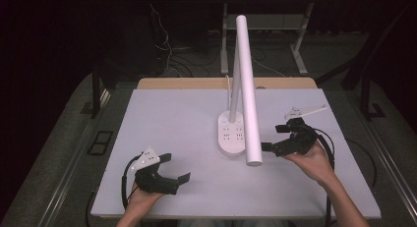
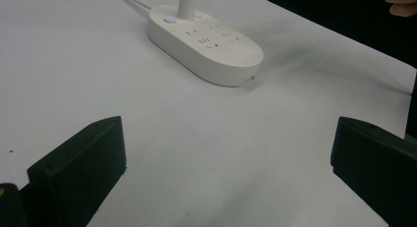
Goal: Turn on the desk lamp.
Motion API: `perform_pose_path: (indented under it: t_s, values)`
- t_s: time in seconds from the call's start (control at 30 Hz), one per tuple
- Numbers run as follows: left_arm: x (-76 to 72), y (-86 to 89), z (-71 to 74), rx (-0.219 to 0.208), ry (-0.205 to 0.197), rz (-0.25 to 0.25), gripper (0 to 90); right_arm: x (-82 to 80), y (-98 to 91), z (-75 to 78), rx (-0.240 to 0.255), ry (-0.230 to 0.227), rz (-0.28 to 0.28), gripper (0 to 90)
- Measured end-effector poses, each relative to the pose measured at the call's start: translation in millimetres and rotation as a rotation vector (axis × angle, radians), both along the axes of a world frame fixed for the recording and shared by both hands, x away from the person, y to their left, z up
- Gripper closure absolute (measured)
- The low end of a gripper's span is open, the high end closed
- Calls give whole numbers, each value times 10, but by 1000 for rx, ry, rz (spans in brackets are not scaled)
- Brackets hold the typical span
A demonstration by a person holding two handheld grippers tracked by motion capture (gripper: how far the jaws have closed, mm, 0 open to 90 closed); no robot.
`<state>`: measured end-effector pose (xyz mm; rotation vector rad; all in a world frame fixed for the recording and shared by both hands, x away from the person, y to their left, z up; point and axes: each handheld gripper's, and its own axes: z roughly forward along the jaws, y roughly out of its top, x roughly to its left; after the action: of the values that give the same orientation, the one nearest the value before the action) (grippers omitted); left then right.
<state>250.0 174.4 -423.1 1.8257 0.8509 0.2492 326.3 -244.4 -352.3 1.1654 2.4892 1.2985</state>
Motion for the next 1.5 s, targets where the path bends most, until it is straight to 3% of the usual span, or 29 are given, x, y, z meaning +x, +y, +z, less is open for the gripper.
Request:
perform_pose_path:
  t_s: [0.23,1.5]
  values:
    - [-1,-17,-5,4,4,-9,0,135,114,-21,-30,-3,14,2]
    - [3,-18,-8,5,2,-12,0,740,275,-19,-27,24,2,3]
